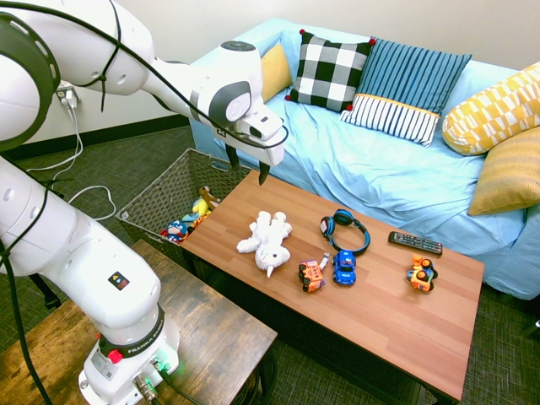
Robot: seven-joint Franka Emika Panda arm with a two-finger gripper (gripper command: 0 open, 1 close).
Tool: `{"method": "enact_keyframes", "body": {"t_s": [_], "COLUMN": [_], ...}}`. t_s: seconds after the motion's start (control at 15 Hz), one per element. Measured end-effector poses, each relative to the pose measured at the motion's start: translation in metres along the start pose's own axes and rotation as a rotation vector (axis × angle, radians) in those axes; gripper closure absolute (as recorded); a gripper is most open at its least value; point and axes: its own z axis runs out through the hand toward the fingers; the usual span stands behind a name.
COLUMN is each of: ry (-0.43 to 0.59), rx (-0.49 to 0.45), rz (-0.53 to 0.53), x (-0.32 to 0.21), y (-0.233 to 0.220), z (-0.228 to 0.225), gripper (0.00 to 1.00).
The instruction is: Put the stuffed toy in the basket
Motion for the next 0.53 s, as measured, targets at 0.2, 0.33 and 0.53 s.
{"method": "enact_keyframes", "body": {"t_s": [0.2, 0.33, 0.53], "ry": [-0.001, 0.004, 0.022], "rx": [-0.002, 0.008, 0.031], "rz": [-0.009, -0.035, -0.085], "x": [0.001, 0.004, 0.008], "y": [0.0, 0.003, 0.014], "z": [0.002, 0.011, 0.034], "gripper": [0.0, 0.0, 0.0]}}
